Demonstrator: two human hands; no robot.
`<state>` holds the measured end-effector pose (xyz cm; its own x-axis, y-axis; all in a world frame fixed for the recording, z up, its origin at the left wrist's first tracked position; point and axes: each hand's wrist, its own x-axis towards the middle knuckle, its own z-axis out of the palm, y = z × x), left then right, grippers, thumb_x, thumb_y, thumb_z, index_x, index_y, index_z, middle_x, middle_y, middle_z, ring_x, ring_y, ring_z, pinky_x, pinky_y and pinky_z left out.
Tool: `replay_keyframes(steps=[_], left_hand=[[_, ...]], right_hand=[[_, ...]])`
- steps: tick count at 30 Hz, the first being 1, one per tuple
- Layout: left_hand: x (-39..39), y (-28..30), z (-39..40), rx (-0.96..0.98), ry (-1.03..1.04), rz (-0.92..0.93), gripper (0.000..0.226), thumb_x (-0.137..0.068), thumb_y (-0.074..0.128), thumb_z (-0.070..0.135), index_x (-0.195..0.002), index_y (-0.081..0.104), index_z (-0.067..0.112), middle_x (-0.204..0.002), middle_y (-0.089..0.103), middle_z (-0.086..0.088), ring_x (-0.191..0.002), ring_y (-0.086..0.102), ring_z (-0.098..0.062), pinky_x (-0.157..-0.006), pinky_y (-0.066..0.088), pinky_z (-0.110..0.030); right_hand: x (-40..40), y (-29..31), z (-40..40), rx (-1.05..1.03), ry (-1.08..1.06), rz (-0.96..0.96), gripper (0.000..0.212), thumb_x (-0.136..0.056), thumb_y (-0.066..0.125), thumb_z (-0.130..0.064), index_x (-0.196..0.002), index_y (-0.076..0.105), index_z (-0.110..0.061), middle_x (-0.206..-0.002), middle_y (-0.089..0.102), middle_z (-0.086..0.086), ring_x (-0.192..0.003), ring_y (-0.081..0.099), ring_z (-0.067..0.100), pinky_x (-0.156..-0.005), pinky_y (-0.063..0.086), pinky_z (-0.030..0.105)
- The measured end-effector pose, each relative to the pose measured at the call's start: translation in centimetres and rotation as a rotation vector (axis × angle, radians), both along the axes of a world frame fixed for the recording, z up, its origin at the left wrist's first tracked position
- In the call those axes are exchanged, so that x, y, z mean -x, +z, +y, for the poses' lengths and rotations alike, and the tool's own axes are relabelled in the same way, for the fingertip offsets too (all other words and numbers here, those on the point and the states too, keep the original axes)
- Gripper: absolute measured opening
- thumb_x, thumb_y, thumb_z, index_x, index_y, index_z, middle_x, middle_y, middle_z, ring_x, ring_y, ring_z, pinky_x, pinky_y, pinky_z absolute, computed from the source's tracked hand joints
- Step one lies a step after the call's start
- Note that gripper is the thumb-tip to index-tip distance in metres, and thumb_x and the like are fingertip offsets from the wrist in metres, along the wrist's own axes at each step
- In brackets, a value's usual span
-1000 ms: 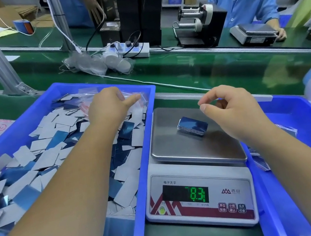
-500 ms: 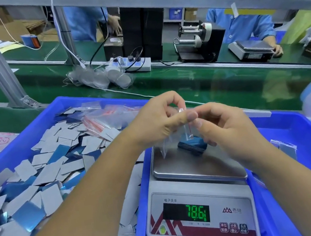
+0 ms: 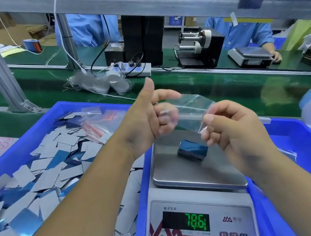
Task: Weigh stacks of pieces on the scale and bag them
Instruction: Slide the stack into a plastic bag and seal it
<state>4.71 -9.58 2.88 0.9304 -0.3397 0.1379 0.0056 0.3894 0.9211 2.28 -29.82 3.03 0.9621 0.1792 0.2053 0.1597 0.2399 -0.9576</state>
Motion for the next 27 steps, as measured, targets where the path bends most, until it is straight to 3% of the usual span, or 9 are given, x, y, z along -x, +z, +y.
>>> replay_keyframes(steps=[2, 4, 6, 9, 13, 16, 18, 23, 27], left_hand=[[0.0, -0.4, 0.2, -0.014, -0.141, -0.063, 0.085, -0.060, 0.073, 0.078, -0.112, 0.064, 0.011, -0.078, 0.062, -0.003, -0.062, 0.051, -0.012, -0.051, 0.037, -0.018], [0.2, -0.9, -0.2, -0.109, -0.213, -0.127, 0.077, -0.057, 0.089, 0.054, -0.117, 0.065, 0.013, -0.091, 0.062, -0.003, -0.067, 0.047, -0.015, -0.055, 0.036, -0.021], [0.3, -1.0, -1.0, -0.244, -0.132, -0.191, 0.044, -0.066, 0.083, 0.027, -0.108, 0.072, 0.021, -0.089, 0.063, 0.002, -0.068, 0.049, -0.013, -0.057, 0.037, -0.023], [0.5, -1.0, -1.8, -0.303, 0.019, -0.213, 0.008, -0.079, 0.080, 0.020, -0.085, 0.077, 0.025, -0.069, 0.065, 0.008, -0.058, 0.051, -0.006, -0.054, 0.041, -0.018], [0.2, -1.0, -1.3, -0.381, 0.098, -0.232, 0.019, -0.085, 0.075, 0.005, -0.076, 0.078, 0.021, -0.065, 0.065, 0.002, -0.059, 0.052, -0.012, -0.052, 0.042, -0.019], [-0.1, -0.8, -0.1, -0.323, 0.083, -0.182, 0.013, -0.084, 0.074, 0.005, -0.086, 0.079, 0.017, -0.067, 0.067, 0.002, -0.059, 0.055, -0.010, -0.054, 0.045, -0.018], [-0.3, -0.8, 0.5, -0.240, 0.035, -0.102, 0.013, -0.081, 0.075, 0.010, -0.092, 0.079, 0.014, -0.068, 0.065, -0.002, -0.061, 0.056, -0.011, -0.058, 0.048, -0.020], [0.0, -0.9, 0.3, -0.319, -0.047, -0.182, 0.010, -0.087, 0.068, 0.015, -0.080, 0.076, 0.018, -0.068, 0.060, 0.003, -0.062, 0.053, -0.009, -0.061, 0.048, -0.021], [0.2, -0.9, 0.3, -0.275, -0.137, -0.170, 0.013, -0.095, 0.059, 0.013, -0.087, 0.058, 0.003, -0.066, 0.049, 0.004, -0.060, 0.044, -0.010, -0.056, 0.040, -0.021]], right_hand=[[0.0, 0.1, -0.1, -0.047, -0.017, 0.030, 0.023, -0.082, 0.065, -0.003, -0.070, 0.067, -0.022, -0.070, 0.065, 0.009, -0.053, 0.061, 0.020, -0.045, 0.046, 0.023], [0.0, 0.1, -0.1, -0.035, -0.023, 0.032, 0.018, -0.081, 0.064, -0.011, -0.068, 0.067, -0.024, -0.074, 0.068, 0.010, -0.054, 0.060, 0.019, -0.044, 0.044, 0.022], [-0.1, -0.1, -0.1, 0.027, -0.031, 0.026, 0.015, -0.079, 0.066, -0.015, -0.068, 0.067, -0.025, -0.069, 0.066, 0.009, -0.052, 0.054, 0.018, -0.045, 0.039, 0.023], [-0.2, -0.7, 0.0, 0.205, -0.073, -0.020, 0.008, -0.076, 0.070, -0.018, -0.068, 0.067, -0.021, -0.057, 0.052, 0.001, -0.051, 0.038, 0.016, -0.047, 0.032, 0.023], [-0.3, -0.6, -0.4, 0.440, -0.059, -0.086, 0.006, -0.076, 0.070, -0.029, -0.077, 0.072, -0.023, -0.058, 0.056, -0.010, -0.054, 0.044, 0.010, -0.051, 0.037, 0.018], [-1.0, -0.6, -1.4, 0.891, -0.103, -0.103, 0.011, -0.081, 0.070, -0.048, -0.085, 0.071, -0.037, -0.072, 0.066, -0.018, -0.063, 0.056, -0.002, -0.061, 0.042, 0.020], [-1.2, -0.8, -1.6, 1.084, -0.047, -0.045, 0.016, -0.081, 0.068, -0.054, -0.082, 0.069, -0.039, -0.073, 0.066, -0.022, -0.064, 0.057, -0.005, -0.060, 0.041, 0.021], [-1.6, -1.2, -1.2, 1.141, -0.024, 0.067, 0.019, -0.076, 0.078, -0.047, -0.083, 0.067, -0.033, -0.068, 0.065, -0.021, -0.057, 0.054, -0.006, -0.060, 0.043, 0.022], [-1.8, -1.1, -1.1, 1.159, -0.029, 0.089, 0.025, -0.075, 0.079, -0.048, -0.087, 0.064, -0.032, -0.067, 0.063, -0.016, -0.054, 0.052, -0.002, -0.057, 0.042, 0.021]])
